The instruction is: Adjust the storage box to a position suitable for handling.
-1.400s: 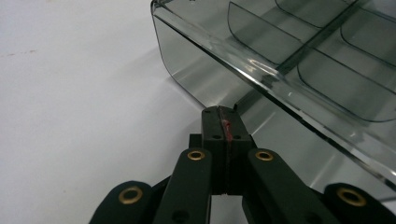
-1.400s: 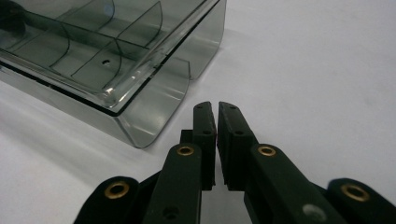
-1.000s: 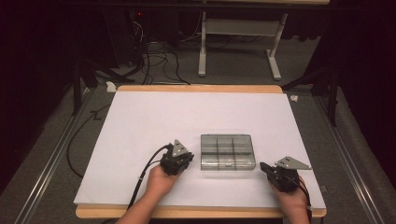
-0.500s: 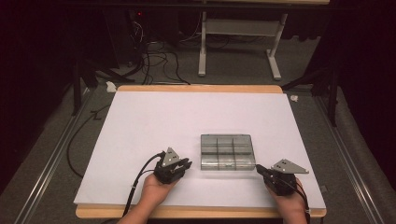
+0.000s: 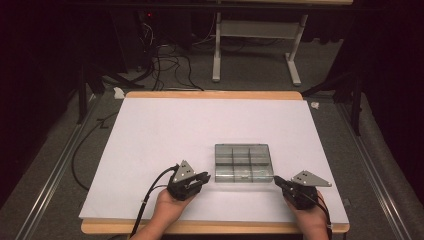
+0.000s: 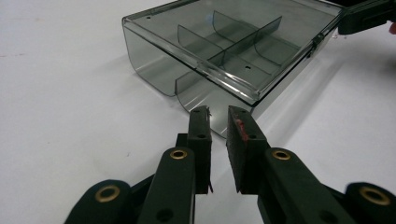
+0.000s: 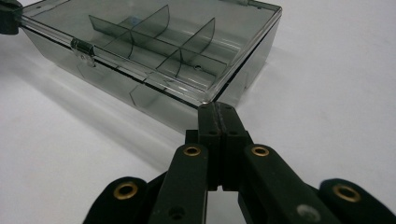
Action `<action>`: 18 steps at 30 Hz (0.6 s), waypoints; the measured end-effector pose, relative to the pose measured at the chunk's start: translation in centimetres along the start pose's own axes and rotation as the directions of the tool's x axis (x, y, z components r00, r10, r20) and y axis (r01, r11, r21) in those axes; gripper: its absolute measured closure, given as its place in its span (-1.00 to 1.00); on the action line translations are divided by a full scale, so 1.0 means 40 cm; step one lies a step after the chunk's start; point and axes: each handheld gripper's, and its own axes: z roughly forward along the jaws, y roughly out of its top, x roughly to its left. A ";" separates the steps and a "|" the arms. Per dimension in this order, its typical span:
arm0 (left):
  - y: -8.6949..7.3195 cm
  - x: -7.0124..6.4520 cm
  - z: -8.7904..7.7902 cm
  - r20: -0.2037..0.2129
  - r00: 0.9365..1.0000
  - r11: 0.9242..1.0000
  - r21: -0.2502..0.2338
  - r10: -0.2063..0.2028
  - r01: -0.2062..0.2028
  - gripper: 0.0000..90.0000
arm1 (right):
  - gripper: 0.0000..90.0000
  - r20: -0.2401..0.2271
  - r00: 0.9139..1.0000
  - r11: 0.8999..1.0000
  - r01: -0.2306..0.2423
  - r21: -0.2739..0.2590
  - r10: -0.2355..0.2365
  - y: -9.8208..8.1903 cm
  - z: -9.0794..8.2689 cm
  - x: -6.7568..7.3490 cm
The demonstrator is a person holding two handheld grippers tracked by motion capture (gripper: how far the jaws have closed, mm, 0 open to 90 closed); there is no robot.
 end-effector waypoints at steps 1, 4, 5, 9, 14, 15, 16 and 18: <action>0.000 -0.002 0.000 0.008 1.000 1.000 -0.001 -0.003 0.003 0.77 | 1.00 0.001 1.000 1.000 0.002 0.000 -0.002 0.000 0.000 0.000; 0.000 -0.011 0.001 0.014 1.000 1.000 -0.003 0.001 -0.001 0.77 | 1.00 0.001 1.000 1.000 -0.004 0.001 0.004 0.000 0.000 0.000; -0.001 -0.014 0.002 0.012 1.000 1.000 -0.004 0.003 -0.003 0.77 | 1.00 0.001 1.000 1.000 -0.004 0.001 0.004 0.000 0.001 0.000; 0.001 -0.019 0.007 0.030 1.000 1.000 -0.002 -0.004 0.004 0.72 | 1.00 0.001 1.000 1.000 -0.004 0.002 0.004 0.000 0.001 0.000; 0.006 -0.021 0.018 0.032 0.999 1.000 0.000 -0.014 0.014 0.60 | 1.00 0.002 1.000 1.000 -0.007 0.003 0.007 0.000 0.001 0.000; 0.006 -0.020 0.021 0.036 0.999 1.000 0.003 -0.016 0.015 0.58 | 1.00 0.002 1.000 1.000 -0.006 0.003 0.006 0.000 0.001 0.000; 0.006 -0.020 0.024 0.035 0.999 1.000 0.006 -0.019 0.019 0.56 | 1.00 0.002 1.000 1.000 -0.006 0.002 0.006 0.000 0.001 0.000; 0.006 -0.020 0.029 0.034 0.999 1.000 0.010 -0.028 0.028 0.56 | 1.00 0.002 1.000 1.000 -0.008 0.003 0.008 0.000 0.001 0.000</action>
